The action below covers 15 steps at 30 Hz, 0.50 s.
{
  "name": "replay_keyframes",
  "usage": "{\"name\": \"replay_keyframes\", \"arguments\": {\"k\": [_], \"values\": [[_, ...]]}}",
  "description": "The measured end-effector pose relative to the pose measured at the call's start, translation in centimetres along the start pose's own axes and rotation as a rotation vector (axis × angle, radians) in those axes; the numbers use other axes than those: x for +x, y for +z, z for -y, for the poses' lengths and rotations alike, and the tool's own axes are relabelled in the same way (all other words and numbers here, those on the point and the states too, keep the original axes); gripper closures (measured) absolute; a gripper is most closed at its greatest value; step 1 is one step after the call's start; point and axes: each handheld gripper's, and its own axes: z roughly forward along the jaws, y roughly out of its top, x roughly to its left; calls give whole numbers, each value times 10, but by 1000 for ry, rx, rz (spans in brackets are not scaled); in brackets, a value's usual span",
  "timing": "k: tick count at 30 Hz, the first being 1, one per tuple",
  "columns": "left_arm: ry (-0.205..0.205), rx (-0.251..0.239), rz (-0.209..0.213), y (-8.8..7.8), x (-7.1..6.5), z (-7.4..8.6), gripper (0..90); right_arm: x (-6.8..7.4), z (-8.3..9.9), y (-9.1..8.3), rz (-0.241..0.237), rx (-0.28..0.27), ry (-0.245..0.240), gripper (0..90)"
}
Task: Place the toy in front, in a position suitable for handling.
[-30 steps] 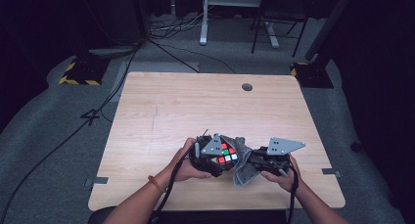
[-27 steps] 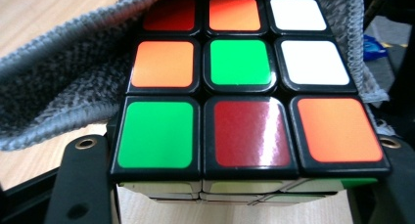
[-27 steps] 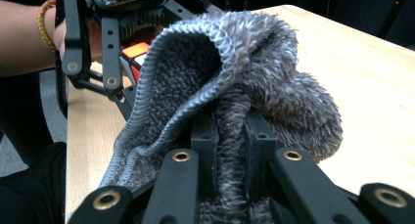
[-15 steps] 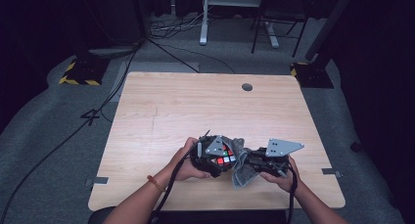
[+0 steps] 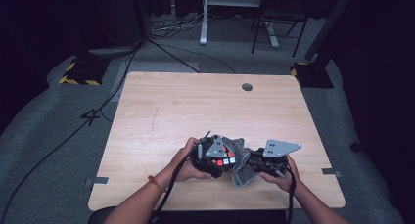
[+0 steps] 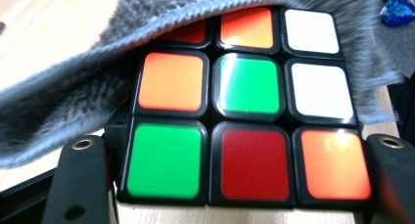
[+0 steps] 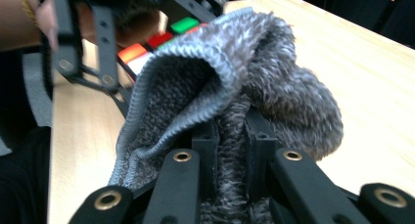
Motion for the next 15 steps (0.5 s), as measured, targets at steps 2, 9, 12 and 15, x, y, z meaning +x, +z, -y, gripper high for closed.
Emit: {"name": "replay_keyframes", "arguments": {"k": [2, 9, 12, 15], "values": [[6, 24, 0, 3, -1, 0, 328, 3, -3, -1, -5, -19, -12, 795], [3, 38, 5, 5, 0, 1, 331, 4, -7, -1, -20, -43, -9, 795], [4, 43, -4, 6, 2, 2, 334, 4, -8, 1, 2, -17, -37, 795], [1, 13, -6, 2, 2, 1, 335, 0, -5, 4, 34, 46, -51, 794]]}}
